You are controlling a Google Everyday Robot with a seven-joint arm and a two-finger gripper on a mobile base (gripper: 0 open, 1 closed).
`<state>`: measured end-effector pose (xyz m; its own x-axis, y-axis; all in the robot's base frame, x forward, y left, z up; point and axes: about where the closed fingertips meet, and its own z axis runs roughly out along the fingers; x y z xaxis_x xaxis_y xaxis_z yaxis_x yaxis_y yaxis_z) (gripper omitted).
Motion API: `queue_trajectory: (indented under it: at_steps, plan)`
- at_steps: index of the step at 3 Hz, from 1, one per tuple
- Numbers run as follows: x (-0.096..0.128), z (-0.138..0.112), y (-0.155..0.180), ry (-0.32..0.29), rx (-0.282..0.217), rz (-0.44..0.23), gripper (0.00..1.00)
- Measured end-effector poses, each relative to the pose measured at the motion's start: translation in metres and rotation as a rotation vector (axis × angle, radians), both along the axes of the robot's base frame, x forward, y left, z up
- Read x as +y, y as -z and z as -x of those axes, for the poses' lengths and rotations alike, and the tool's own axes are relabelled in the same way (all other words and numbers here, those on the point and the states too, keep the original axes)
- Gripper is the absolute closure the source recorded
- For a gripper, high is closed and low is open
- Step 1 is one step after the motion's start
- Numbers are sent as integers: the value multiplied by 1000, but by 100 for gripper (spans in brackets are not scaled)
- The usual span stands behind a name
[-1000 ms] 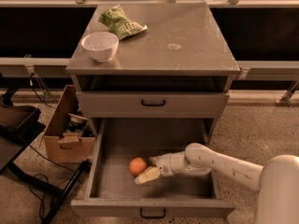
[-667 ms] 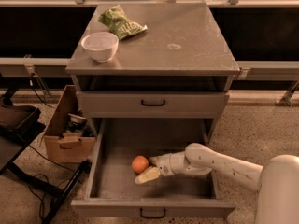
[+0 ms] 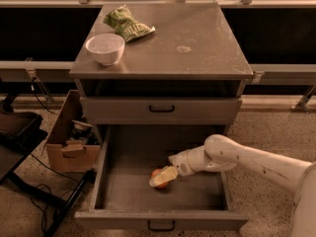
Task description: Place orange into middle drawer
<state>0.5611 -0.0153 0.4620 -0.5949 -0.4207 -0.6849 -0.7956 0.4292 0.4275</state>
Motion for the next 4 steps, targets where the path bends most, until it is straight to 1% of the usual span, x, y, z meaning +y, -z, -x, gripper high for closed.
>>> queue_trajectory:
  at_steps: [1,2,3,4]
  plan:
    - [-26,5,-84,-40,23,77,0]
    - [-25,10,-112,-70,3,90,0]
    - [-43,14,-120,-32,6,139,0]
    - [-72,22,-168,-26,-2,224,0]
